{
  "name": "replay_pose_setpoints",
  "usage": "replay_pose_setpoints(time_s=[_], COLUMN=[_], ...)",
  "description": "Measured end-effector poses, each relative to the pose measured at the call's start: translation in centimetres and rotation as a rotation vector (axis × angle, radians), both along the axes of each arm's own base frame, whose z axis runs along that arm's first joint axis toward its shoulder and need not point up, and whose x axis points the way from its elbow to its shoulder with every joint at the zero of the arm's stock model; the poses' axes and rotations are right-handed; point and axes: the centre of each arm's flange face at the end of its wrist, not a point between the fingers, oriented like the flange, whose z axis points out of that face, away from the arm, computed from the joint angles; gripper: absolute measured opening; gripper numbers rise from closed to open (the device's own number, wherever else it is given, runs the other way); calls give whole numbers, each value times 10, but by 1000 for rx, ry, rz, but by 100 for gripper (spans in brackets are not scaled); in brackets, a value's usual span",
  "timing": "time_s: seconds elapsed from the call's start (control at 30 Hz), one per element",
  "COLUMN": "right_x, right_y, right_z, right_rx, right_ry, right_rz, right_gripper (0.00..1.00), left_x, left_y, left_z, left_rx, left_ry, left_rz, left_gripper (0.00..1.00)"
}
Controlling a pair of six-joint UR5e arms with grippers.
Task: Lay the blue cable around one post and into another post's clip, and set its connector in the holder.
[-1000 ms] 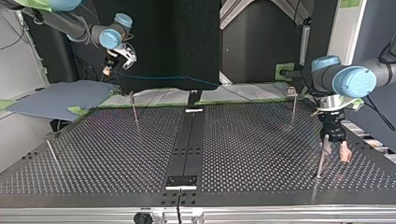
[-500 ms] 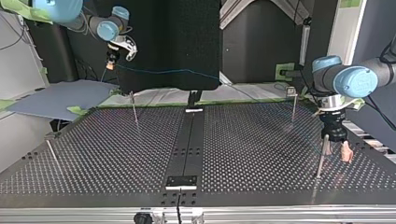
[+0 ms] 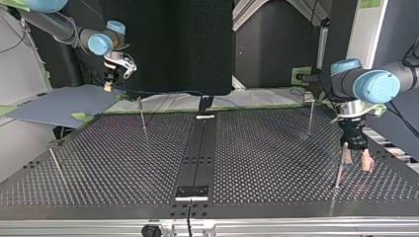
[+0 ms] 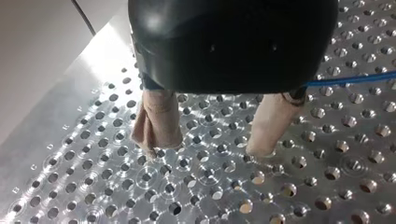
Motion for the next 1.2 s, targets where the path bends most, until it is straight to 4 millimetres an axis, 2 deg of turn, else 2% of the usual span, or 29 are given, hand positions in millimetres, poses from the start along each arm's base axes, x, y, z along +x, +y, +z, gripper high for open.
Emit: replay_pose_setpoints(time_s=[0.33, 0.43, 0.6, 1.2], right_x=[-37, -42, -38, -3], right_y=[-15, -19, -20, -17], right_z=[1, 1, 2, 5], right_rx=[18, 10, -3, -15], right_ry=[-7, -15, -27, -58], right_rz=[14, 32, 80, 287], right_gripper=[0, 0, 0, 0], left_x=[0, 0, 0, 1], left_y=[2, 2, 1, -10], left_z=[0, 0, 0, 0], left_rx=[0, 0, 0, -30], left_ry=[0, 0, 0, -5], left_rz=[4, 3, 1, -53], left_gripper=[100, 100, 100, 100])
